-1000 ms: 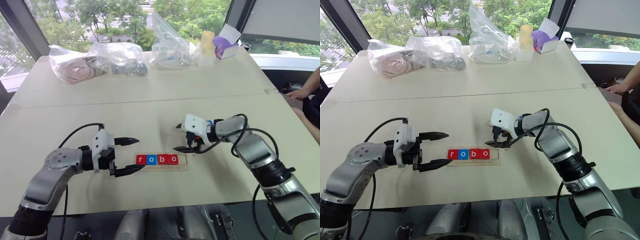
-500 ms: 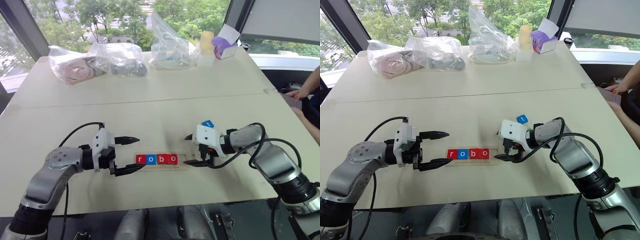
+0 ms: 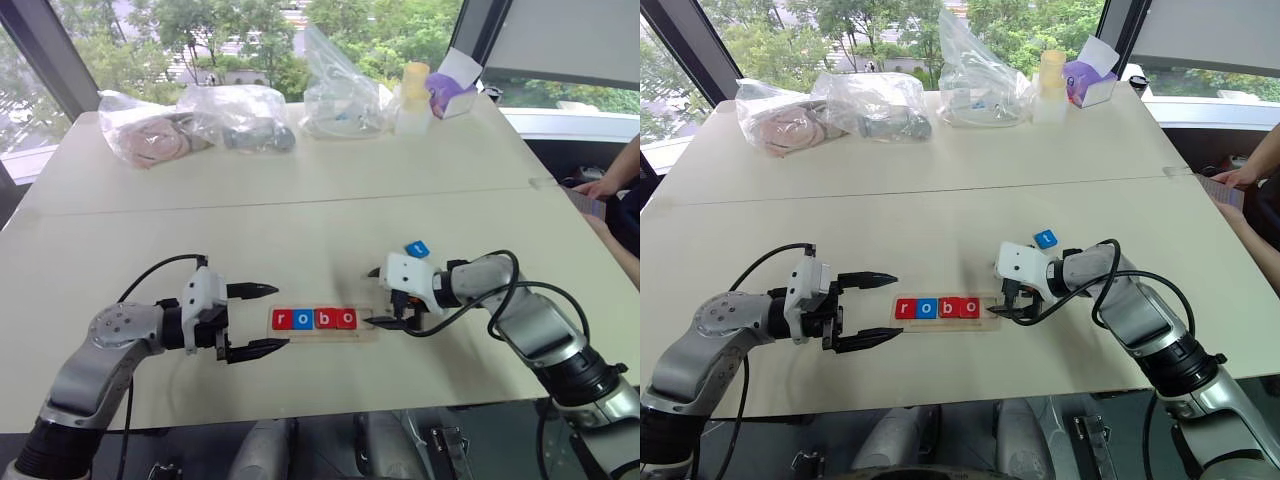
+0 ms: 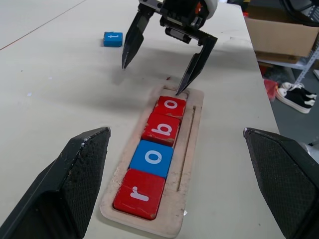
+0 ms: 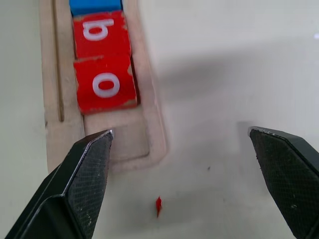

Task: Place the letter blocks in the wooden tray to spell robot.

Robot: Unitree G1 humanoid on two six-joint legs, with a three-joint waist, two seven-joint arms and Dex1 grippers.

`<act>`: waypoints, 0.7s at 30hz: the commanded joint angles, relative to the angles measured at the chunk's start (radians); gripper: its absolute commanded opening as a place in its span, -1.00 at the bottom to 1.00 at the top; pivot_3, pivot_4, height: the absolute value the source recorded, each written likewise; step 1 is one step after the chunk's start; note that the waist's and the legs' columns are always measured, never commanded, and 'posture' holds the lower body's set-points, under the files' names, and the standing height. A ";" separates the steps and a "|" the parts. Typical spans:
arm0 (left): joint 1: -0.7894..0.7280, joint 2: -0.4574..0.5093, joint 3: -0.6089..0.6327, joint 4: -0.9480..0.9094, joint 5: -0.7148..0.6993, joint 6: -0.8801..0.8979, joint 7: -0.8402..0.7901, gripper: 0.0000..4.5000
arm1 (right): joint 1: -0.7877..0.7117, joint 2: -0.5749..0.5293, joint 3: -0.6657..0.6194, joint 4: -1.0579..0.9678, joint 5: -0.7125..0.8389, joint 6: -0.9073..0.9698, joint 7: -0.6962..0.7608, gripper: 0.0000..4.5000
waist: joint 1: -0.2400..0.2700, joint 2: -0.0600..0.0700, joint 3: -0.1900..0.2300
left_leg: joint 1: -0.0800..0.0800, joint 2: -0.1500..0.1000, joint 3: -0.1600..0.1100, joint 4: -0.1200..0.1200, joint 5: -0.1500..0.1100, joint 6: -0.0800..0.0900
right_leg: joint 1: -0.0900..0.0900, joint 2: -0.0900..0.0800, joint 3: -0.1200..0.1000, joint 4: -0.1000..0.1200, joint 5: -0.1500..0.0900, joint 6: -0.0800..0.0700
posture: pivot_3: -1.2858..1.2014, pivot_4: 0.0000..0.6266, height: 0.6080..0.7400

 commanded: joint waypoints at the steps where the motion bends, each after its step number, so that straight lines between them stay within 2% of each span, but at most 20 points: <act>1: -0.001 0.001 0.009 -0.013 -0.001 -0.019 0.001 1.00 | -0.023 0.019 0.010 -0.005 -0.008 -0.015 -0.002 0.98 | 0.000 0.000 0.000 | 0.000 0.000 0.000 0.000 0.000 0.000 | 0.000 0.000 0.000 0.000 0.000 0.000 | 0.03 -0.52 1.00; 11: -0.005 0.000 0.009 -0.020 -0.004 -0.012 0.014 1.00 | -0.062 0.079 0.038 -0.004 -0.013 -0.006 0.000 0.98 | 0.000 0.000 0.000 | 0.000 0.000 0.000 0.000 0.000 0.000 | 0.000 0.000 0.000 0.000 0.001 0.001 | 0.03 -0.52 1.00; 21: -0.014 -0.002 0.003 -0.025 -0.009 -0.004 0.026 1.00 | -0.061 0.011 0.018 0.019 -0.052 -0.052 0.017 0.98 | 0.001 0.000 0.000 | 0.000 0.000 0.000 0.000 0.000 0.000 | 0.000 0.000 0.000 0.000 0.001 0.001 | 0.03 -0.52 1.00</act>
